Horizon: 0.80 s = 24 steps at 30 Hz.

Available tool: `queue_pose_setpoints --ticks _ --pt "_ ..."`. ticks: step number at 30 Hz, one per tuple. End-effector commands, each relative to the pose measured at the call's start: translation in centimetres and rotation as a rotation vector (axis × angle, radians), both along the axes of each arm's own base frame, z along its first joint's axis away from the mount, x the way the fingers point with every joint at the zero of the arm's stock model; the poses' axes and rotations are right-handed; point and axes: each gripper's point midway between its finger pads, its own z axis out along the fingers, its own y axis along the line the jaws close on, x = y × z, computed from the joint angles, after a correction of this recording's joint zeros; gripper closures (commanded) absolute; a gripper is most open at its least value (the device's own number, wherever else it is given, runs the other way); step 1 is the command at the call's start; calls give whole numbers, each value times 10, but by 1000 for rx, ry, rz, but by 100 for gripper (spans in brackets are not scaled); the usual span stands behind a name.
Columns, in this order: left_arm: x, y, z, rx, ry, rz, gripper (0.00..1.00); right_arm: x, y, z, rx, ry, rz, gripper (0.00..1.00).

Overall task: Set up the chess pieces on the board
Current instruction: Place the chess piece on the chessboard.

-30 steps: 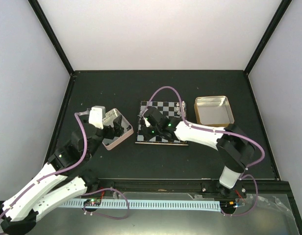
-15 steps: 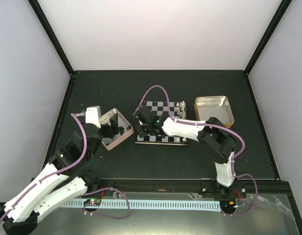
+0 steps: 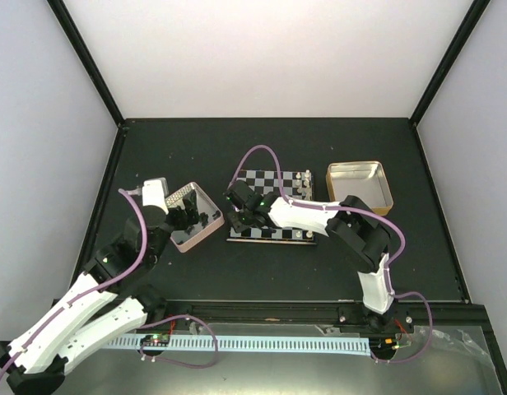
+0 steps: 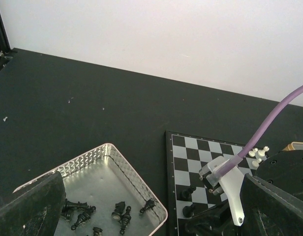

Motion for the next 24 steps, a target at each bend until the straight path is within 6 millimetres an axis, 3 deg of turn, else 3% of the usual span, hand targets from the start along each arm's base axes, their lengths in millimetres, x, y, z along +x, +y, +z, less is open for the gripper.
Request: queue_pose_setpoints --ticks 1,8,13,19,24 --pt "1 2 -5 0 22 9 1 -3 7 -5 9 24 7 97" --pt "3 0 -9 9 38 6 1 -6 6 -4 11 38 7 93" --pt "5 -3 -12 12 50 1 1 -5 5 5 29 40 -27 80" --pt "11 -12 -21 9 103 -35 1 -1 4 44 101 1 -68 67" --pt "23 -27 -55 -3 246 -106 1 0 -6 84 199 -41 -118 65"
